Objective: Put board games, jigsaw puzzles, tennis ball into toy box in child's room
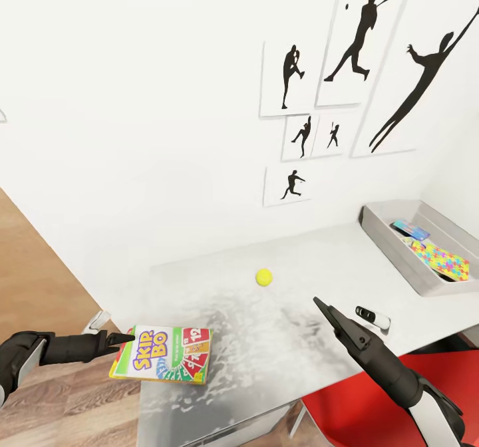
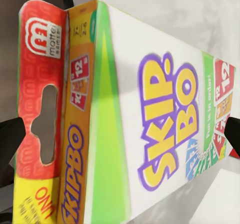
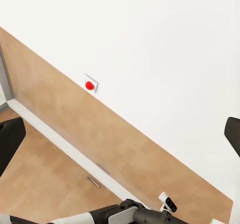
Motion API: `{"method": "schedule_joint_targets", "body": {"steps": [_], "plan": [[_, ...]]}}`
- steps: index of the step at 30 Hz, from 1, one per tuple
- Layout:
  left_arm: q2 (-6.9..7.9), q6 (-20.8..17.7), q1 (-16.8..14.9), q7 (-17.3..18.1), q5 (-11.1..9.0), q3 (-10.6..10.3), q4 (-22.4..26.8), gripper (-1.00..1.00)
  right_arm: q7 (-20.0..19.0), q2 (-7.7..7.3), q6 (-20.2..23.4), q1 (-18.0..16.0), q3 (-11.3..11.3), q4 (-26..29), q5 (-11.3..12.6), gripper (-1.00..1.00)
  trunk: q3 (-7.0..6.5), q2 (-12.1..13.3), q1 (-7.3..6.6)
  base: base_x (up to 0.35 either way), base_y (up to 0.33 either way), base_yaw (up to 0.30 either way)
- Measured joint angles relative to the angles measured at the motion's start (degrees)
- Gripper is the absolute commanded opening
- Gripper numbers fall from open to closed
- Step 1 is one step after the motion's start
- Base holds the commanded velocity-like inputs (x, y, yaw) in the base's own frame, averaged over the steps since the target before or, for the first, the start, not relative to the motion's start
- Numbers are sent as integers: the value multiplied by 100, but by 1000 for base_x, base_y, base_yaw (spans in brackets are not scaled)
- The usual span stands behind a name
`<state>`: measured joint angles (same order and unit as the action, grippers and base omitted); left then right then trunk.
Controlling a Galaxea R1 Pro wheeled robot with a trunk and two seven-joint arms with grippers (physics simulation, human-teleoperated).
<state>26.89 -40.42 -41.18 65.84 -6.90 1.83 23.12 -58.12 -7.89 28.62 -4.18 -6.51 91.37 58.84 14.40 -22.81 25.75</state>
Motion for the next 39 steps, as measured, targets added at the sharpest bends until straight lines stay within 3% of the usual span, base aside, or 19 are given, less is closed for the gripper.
{"method": "schedule_joint_targets", "body": {"steps": [39], "plan": [[67, -17, -5, -10, 20, 58, 0, 100, 145, 4, 9, 0, 1, 3, -3, 100, 0, 0, 0, 0, 0, 0]]}}
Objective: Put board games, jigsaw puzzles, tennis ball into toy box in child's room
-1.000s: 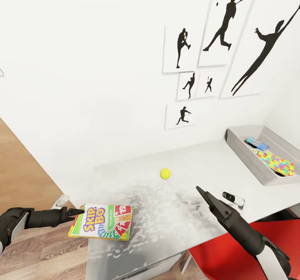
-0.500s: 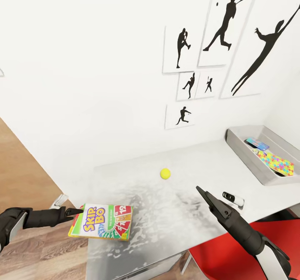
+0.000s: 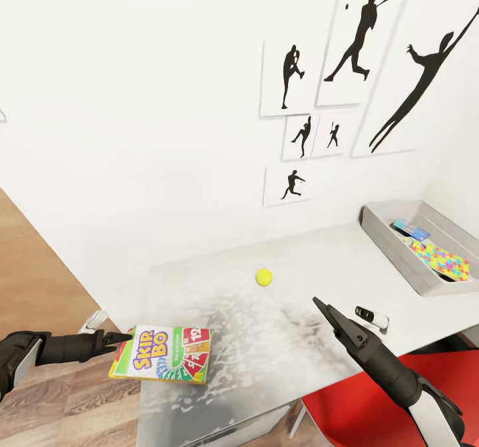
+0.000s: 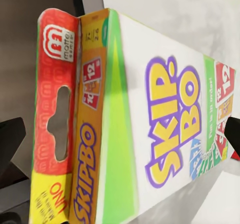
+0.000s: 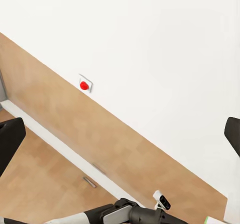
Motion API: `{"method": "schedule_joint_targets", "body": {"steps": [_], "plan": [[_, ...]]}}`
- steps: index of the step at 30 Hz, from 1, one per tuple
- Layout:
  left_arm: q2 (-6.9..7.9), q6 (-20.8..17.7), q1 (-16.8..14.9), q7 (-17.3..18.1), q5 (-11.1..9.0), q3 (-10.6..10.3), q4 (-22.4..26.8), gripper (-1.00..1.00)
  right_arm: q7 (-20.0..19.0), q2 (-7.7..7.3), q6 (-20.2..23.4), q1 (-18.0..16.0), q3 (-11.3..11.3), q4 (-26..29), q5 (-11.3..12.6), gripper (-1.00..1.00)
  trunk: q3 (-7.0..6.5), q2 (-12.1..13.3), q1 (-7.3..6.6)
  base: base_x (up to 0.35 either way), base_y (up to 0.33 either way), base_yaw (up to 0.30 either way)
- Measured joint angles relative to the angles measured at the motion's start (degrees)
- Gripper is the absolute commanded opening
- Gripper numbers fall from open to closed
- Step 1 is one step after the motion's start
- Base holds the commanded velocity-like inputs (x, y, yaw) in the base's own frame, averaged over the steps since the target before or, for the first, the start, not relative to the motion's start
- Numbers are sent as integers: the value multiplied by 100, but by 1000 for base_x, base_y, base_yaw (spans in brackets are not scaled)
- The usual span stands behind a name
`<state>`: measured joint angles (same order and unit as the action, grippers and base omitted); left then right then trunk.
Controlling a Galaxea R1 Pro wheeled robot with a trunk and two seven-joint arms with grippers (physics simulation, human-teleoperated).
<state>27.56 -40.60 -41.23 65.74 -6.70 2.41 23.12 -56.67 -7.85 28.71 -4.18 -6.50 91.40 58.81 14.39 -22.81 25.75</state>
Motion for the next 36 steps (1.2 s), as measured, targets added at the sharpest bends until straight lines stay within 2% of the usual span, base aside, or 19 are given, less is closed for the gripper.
{"method": "schedule_joint_targets", "body": {"steps": [16, 36], "plan": [[-5, -9, 0, -21, 0, 1, 0, 100, 7, -4, 0, 0, 1, 0, 1, 100, 7, 0, 0, 0, 0, 0], [-6, -10, 3, -34, 0, 1, 0, 100, 14, -4, 0, 0, 6, 0, 1, 100, 105, 0, 0, 0, 0, 0]]}}
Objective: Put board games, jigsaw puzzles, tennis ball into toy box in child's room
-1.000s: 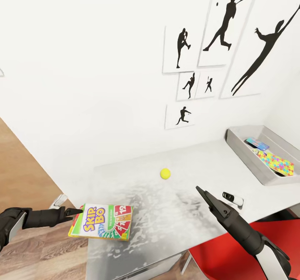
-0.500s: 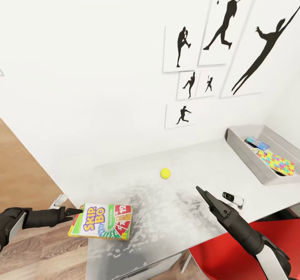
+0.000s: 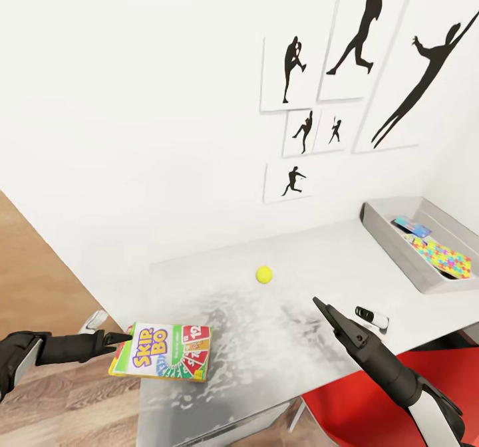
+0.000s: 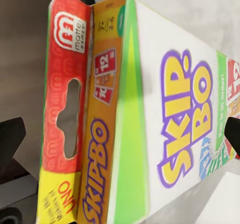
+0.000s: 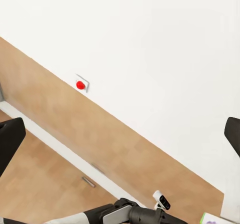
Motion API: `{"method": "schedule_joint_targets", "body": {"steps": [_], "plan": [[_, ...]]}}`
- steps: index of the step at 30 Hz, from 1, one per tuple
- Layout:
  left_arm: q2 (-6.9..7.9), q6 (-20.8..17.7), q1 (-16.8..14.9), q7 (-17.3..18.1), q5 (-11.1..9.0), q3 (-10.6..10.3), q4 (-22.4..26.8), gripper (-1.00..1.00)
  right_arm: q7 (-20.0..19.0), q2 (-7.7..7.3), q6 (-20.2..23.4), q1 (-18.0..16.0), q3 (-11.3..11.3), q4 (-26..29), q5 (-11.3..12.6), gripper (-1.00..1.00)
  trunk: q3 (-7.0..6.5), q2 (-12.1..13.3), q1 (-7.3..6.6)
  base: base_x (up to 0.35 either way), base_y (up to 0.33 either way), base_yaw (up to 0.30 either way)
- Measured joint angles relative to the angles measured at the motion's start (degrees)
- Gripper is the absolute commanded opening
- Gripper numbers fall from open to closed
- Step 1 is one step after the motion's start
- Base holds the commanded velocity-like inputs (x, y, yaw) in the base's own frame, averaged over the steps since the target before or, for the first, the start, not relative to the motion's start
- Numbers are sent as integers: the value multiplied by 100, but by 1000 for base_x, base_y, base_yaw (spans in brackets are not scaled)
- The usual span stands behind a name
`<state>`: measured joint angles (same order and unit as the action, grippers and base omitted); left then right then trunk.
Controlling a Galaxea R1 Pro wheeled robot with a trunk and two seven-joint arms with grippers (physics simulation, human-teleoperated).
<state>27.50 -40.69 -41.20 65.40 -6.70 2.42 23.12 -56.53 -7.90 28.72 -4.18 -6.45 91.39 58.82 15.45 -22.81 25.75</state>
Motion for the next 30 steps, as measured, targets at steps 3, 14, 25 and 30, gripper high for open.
{"method": "schedule_joint_targets", "body": {"steps": [3, 14, 25, 30], "plan": [[0, 0, -1, -1, 0, -1, 0, 100, -1, 0, 0, 0, 1, 0, 0, 100, 16, 0, 0, 0, 0, 0], [0, 5, 0, 4, 0, -1, 0, 100, 1, 0, 0, 0, 3, -1, -1, 100, 76, 0, 0, 0, 0, 0], [0, 9, -1, 7, 0, -1, 0, 100, -2, 0, 1, 0, 3, -2, 0, 100, 135, 0, 0, 0, 0, 0], [0, 9, -1, 7, 0, -1, 0, 100, -5, 0, 1, 0, 3, 0, -1, 100, 162, 0, 0, 0, 0, 0]]}}
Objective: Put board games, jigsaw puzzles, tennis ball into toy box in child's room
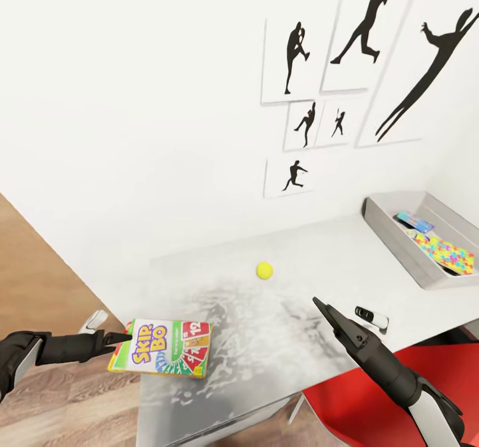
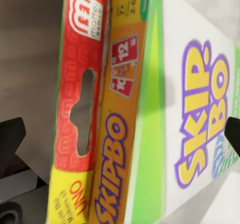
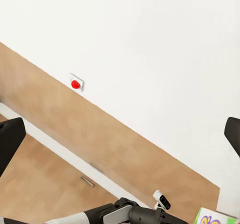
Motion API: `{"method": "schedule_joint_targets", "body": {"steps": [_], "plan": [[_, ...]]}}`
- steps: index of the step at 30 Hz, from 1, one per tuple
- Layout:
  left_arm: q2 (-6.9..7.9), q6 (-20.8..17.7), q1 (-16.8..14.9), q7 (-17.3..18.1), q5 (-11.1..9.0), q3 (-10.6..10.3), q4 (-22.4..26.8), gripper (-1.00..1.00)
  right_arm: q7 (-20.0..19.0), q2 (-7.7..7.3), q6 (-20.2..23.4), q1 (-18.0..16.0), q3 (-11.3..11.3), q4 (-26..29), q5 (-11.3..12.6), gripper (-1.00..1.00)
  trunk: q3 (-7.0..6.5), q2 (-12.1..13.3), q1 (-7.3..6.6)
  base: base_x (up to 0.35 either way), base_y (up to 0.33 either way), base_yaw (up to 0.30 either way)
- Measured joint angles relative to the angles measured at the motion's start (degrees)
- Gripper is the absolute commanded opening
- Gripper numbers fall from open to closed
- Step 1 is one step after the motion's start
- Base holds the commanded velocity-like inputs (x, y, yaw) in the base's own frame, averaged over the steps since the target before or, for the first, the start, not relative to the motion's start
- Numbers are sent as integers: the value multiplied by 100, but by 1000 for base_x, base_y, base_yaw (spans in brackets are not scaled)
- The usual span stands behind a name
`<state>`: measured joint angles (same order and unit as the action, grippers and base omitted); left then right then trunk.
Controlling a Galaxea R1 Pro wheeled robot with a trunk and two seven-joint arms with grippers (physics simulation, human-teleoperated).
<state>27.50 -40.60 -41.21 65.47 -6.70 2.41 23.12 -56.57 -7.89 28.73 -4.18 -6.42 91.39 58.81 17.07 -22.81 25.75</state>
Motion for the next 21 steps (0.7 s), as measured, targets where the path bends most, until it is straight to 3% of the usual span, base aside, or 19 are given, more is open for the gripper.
{"method": "schedule_joint_targets", "body": {"steps": [21], "plan": [[-16, 8, 2, -3, 0, -7, 0, 100, -3, 0, 3, 0, 0, 1, -1, 100, 114, 0, 0, 0, 0, 0]]}}
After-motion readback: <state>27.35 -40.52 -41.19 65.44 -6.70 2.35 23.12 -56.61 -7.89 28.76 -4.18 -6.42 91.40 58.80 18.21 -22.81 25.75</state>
